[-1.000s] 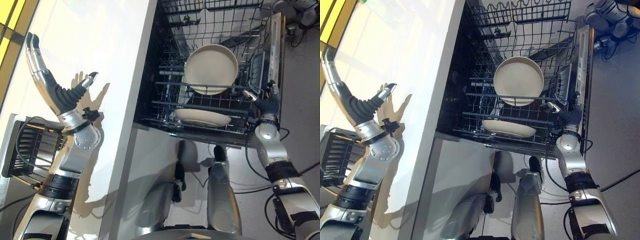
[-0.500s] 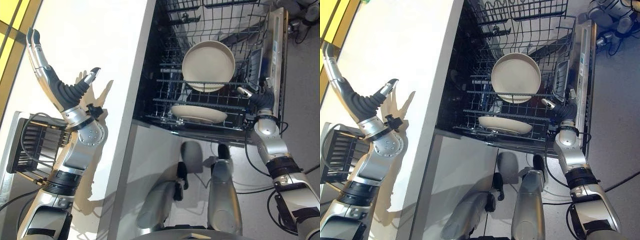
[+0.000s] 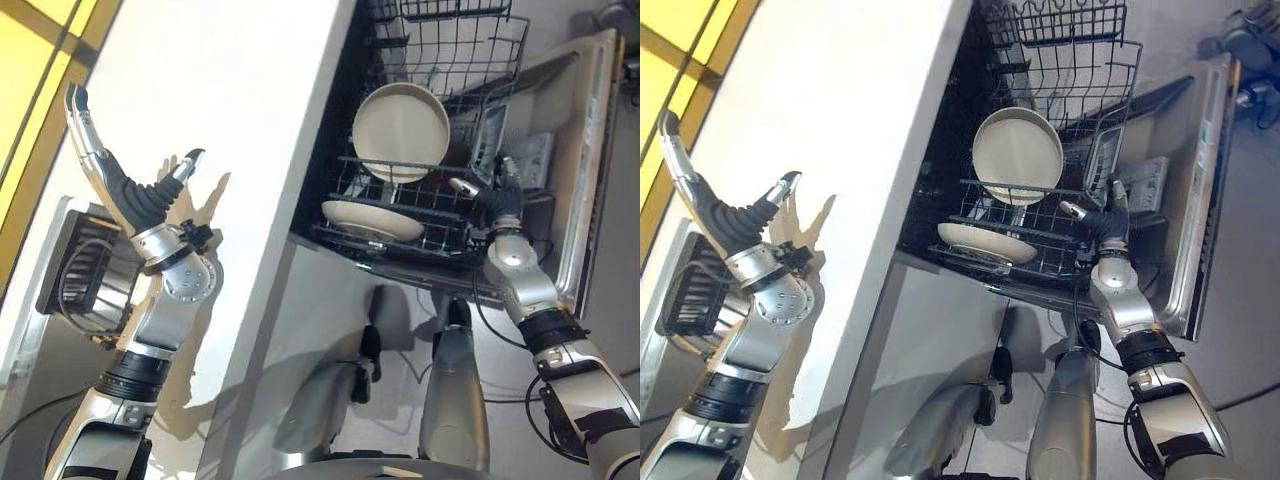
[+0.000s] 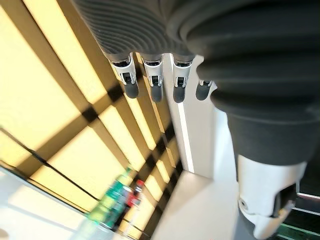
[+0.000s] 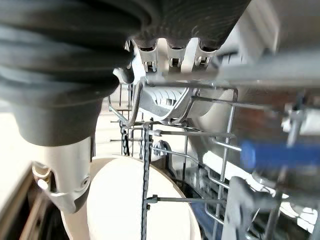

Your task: Pick up plates and place into dishwasher.

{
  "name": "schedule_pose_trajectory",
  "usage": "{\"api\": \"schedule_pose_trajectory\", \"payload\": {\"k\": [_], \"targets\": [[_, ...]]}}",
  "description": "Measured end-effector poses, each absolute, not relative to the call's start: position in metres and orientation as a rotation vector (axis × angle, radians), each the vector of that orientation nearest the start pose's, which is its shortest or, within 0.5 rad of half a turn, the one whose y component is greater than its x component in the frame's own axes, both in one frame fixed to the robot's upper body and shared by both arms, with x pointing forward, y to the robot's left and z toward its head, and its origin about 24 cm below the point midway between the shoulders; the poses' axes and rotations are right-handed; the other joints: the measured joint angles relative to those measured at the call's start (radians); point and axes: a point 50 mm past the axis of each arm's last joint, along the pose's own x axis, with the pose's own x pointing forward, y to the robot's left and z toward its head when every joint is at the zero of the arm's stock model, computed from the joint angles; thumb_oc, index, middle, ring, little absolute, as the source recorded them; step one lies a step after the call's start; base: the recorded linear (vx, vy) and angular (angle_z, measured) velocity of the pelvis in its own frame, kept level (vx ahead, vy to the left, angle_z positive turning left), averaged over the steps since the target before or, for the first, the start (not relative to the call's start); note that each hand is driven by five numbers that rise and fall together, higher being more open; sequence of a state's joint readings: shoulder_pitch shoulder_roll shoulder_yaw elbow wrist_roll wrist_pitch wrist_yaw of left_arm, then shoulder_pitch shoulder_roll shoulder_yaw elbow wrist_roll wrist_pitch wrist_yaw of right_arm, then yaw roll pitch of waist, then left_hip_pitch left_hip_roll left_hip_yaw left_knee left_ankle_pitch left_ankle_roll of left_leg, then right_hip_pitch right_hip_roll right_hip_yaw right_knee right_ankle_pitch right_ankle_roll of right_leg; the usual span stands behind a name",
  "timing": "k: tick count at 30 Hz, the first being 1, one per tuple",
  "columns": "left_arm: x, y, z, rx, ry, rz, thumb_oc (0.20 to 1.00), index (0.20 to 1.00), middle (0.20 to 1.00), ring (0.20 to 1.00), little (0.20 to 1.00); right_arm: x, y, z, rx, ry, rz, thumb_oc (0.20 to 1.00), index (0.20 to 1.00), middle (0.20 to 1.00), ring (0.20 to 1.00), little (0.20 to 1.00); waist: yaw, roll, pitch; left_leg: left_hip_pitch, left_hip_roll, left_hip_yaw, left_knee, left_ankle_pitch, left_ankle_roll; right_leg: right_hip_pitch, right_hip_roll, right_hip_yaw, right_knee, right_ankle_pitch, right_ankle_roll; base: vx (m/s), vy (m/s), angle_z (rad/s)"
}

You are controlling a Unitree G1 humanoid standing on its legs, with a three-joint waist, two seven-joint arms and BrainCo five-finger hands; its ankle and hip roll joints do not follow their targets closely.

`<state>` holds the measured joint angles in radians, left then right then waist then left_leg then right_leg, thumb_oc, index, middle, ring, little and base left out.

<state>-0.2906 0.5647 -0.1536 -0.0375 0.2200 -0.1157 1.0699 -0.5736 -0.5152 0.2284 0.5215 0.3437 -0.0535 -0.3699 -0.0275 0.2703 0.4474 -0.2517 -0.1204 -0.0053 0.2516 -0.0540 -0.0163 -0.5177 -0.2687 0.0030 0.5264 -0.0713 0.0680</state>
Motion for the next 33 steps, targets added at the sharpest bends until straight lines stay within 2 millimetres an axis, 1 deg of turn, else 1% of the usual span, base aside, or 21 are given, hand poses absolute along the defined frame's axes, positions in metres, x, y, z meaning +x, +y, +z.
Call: {"api": "schedule_pose_trajectory", "payload": {"k": [2,4,5,6,8,9,11,13,15,16,17,19,21,23,25,27,30,31,33], "targets": [[0.268,0.224,0.164,0.488,-0.763,0.813,1.000,1.000,1.000,1.000,1.000,0.353,-0.223,0.109,-0.251,-0.076,-0.260,1.000,1.000,1.000,1.000,1.000,0.029,0.004,-0.003,0.012,-0.008,-0.013,-0.003,0.000,0.000,0.011,-0.013,-0.010,0.012,-0.011,-0.002,0.14,0.093,0.26],[0.266,0.225,0.158,0.491,-0.741,0.807,1.000,1.000,1.000,1.000,1.000,0.354,-0.214,0.107,-0.249,-0.066,-0.224,1.000,1.000,1.000,1.000,1.000,0.050,0.017,-0.012,0.018,-0.014,-0.031,-0.006,0.001,0.002,0.026,-0.024,-0.022,0.014,-0.021,0.004,0.16,0.103,0.29],[0.264,0.226,0.155,0.492,-0.733,0.801,1.000,1.000,1.000,1.000,1.000,0.357,-0.204,0.107,-0.254,-0.068,-0.180,1.000,1.000,1.000,1.000,1.000,0.060,0.023,-0.017,0.028,-0.017,-0.043,-0.013,0.003,0.003,0.036,-0.031,-0.031,0.015,-0.025,0.005,0.17,0.085,0.27],[0.264,0.224,0.153,0.479,-0.728,0.788,1.000,1.000,1.000,1.000,1.000,0.357,-0.199,0.106,-0.248,-0.065,-0.165,1.000,1.000,1.000,1.000,1.000,0.075,0.031,-0.023,0.036,-0.018,-0.052,-0.019,0.003,0.003,0.052,-0.034,-0.042,0.011,-0.029,0.006,0.17,0.063,0.34],[0.262,0.223,0.149,0.467,-0.715,0.766,1.000,1.000,1.000,1.000,1.000,0.359,-0.184,0.105,-0.252,-0.061,-0.106,1.000,1.000,1.000,1.000,1.000,0.101,0.046,-0.034,0.067,-0.018,-0.079,-0.035,0.003,0.003,0.096,-0.042,-0.070,0.005,-0.044,0.009,0.15,0.022,0.37],[0.262,0.223,0.148,0.468,-0.709,0.754,1.000,1.000,1.000,1.000,1.000,0.360,-0.182,0.105,-0.249,-0.057,-0.103,1.000,1.000,1.000,1.000,1.000,0.113,0.055,-0.042,0.075,-0.018,-0.094,-0.040,0.003,0.002,0.117,-0.049,-0.093,0.004,-0.053,0.010,0.16,-0.005,0.37],[0.260,0.224,0.145,0.459,-0.690,0.739,1.000,1.000,1.000,1.000,1.000,0.360,-0.182,0.103,-0.253,-0.046,-0.103,1.000,1.000,1.000,1.000,1.000,0.147,0.070,-0.053,0.085,-0.017,-0.114,-0.049,0.006,-0.006,0.140,-0.054,-0.118,0.003,-0.068,0.012,0.15,-0.048,0.43],[0.258,0.225,0.141,0.448,-0.669,0.727,1.000,1.000,1.000,1.000,1.000,0.360,-0.184,0.102,-0.254,-0.033,-0.115,1.000,1.000,1.000,1.000,1.000,0.157,0.076,-0.058,0.086,-0.012,-0.120,-0.045,0.012,-0.011,0.173,-0.066,-0.164,0.008,-0.081,0.012,0.13,-0.101,0.64],[0.257,0.225,0.138,0.462,-0.651,0.700,1.000,1.000,1.000,1.000,1.000,0.360,-0.189,0.102,-0.248,-0.029,-0.145,1.000,1.000,1.000,1.000,1.000,0.159,0.074,-0.059,0.095,-0.006,-0.109,-0.031,0.019,-0.009,0.216,-0.066,-0.195,0.009,-0.102,0.026,0.10,-0.142,0.93],[0.257,0.224,0.138,0.462,-0.652,0.688,1.000,1.000,1.000,1.000,1.000,0.360,-0.193,0.101,-0.237,-0.019,-0.170,1.000,1.000,1.000,1.000,1.000,0.167,0.071,-0.060,0.098,-0.005,-0.109,-0.027,0.020,-0.009,0.236,-0.067,-0.201,0.009,-0.113,0.028,0.06,-0.174,0.78],[0.254,0.226,0.135,0.468,-0.645,0.683,1.000,1.000,1.000,1.000,1.000,0.359,-0.197,0.098,-0.233,-0.006,-0.198,1.000,1.000,1.000,1.000,1.000,0.186,0.060,-0.065,0.101,-0.004,-0.109,-0.027,0.020,-0.009,0.241,-0.068,-0.202,0.018,-0.128,0.032,0.05,-0.175,0.49],[0.248,0.234,0.128,0.486,-0.616,0.689,1.000,1.000,1.000,1.000,1.000,0.359,-0.205,0.090,-0.231,0.030,-0.248,1.000,1.000,1.000,1.000,1.000,0.213,0.035,-0.075,0.100,-0.002,-0.109,-0.020,0.020,-0.011,0.246,-0.067,-0.210,0.030,-0.144,0.028,-0.02,-0.150,0.25],[0.246,0.235,0.125,0.494,-0.607,0.672,1.000,1.000,1.000,1.000,1.000,0.358,-0.208,0.084,-0.221,0.053,-0.270,1.000,1.000,1.000,1.000,1.000,0.218,0.018,-0.082,0.099,0.001,-0.109,-0.011,0.021,-0.012,0.257,-0.067,-0.228,0.036,-0.159,0.026,-0.10,-0.122,0.29],[0.246,0.235,0.127,0.500,-0.623,0.664,1.000,1.000,1.000,1.000,1.000,0.358,-0.207,0.083,-0.209,0.038,-0.279,1.000,1.000,1.000,1.000,1.000,0.223,0.009,-0.087,0.089,0.007,-0.108,-0.009,0.018,-0.018,0.245,-0.064,-0.232,0.048,-0.169,0.012,-0.13,-0.100,0.13],[0.246,0.236,0.130,0.511,-0.638,0.656,1.000,1.000,1.000,1.000,1.000,0.358,-0.206,0.085,-0.192,0.013,-0.280,1.000,1.000,1.000,1.000,1.000,0.231,0.006,-0.093,0.056,0.009,-0.104,0.008,0.017,-0.022,0.215,-0.060,-0.230,0.058,-0.168,0.001,-0.12,-0.045,-0.04],[0.247,0.237,0.132,0.519,-0.648,0.656,1.000,1.000,1.000,1.000,1.000,0.358,-0.205,0.085,-0.178,0.005,-0.279,1.000,1.000,1.000,1.000,1.000,0.231,0.003,-0.095,0.040,0.008,-0.099,0.018,0.017,-0.023,0.196,-0.058,-0.222,0.065,-0.165,-0.002,-0.13,0.006,-0.09],[0.247,0.237,0.133,0.518,-0.655,0.670,1.000,1.000,1.000,1.000,1.000,0.358,-0.202,0.086,-0.166,-0.011,-0.271,1.000,1.000,1.000,1.000,1.000,0.231,0.003,-0.095,0.028,0.009,-0.073,0.021,0.016,-0.021,0.163,-0.049,-0.184,0.065,-0.151,0.000,-0.11,0.033,-0.28],[0.248,0.237,0.133,0.517,-0.655,0.670,1.000,1.000,1.000,1.000,1.000,0.358,-0.200,0.086,-0.159,-0.016,-0.267,1.000,1.000,1.000,1.000,1.000,0.228,0.003,-0.095,0.027,0.008,-0.061,0.020,0.016,-0.020,0.156,-0.049,-0.176,0.064,-0.147,0.002,-0.10,0.065,-0.32],[0.249,0.236,0.134,0.516,-0.655,0.683,1.000,1.000,1.000,1.000,1.000,0.359,-0.195,0.090,-0.138,-0.041,-0.262,1.000,1.000,1.000,1.000,1.000,0.202,0.002,-0.095,0.027,0.001,-0.044,0.020,0.013,-0.012,0.145,-0.049,-0.149,0.062,-0.140,0.011,-0.09,0.069,-0.27]]}}
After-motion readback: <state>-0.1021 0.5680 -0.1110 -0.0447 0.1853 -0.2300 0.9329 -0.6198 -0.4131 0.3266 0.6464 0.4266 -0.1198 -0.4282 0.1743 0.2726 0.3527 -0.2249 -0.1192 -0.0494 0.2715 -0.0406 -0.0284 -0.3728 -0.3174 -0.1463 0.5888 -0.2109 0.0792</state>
